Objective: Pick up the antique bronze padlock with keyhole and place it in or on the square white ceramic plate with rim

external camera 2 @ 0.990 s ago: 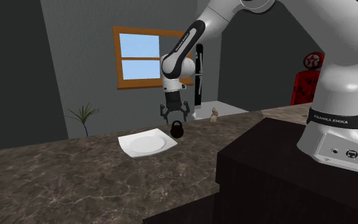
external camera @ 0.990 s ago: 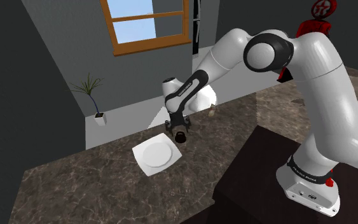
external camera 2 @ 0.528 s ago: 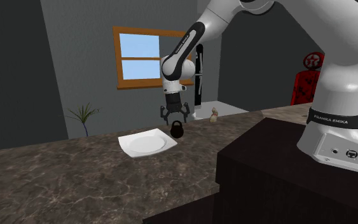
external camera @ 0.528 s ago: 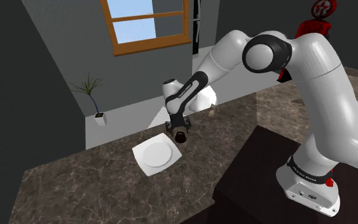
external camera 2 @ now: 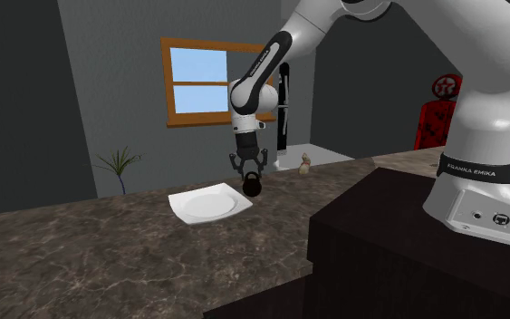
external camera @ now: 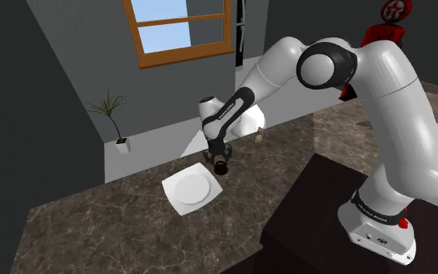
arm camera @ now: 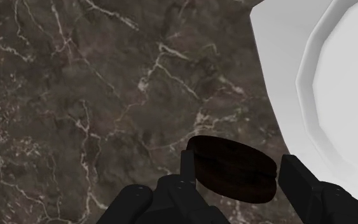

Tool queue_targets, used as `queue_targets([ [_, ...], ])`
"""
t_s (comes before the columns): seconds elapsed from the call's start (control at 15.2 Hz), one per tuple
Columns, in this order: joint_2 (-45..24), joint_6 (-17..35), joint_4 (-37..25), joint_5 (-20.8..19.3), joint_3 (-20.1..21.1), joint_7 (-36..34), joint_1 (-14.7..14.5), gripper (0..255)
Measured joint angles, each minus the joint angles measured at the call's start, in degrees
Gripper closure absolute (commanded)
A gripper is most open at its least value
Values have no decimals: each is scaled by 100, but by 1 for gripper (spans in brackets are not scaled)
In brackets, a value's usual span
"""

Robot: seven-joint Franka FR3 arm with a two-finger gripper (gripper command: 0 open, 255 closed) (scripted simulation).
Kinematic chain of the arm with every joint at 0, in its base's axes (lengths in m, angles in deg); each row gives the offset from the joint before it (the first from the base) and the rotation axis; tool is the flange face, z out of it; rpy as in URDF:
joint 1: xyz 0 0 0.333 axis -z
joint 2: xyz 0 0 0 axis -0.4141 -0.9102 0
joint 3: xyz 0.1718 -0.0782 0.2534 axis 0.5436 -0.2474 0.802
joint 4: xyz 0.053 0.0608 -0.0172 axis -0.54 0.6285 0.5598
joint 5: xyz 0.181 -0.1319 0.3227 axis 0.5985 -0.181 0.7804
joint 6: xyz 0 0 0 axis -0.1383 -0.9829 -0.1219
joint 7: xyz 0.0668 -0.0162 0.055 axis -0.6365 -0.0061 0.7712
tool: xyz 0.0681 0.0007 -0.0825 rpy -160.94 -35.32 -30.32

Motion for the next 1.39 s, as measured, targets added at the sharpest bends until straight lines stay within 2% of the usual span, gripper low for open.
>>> queue_targets([
  [0.4, 132, -92, 44, 13, 13, -2, 8, 255],
  [1.39, 1000, -844, 155, 111, 95, 13, 74, 255],
])
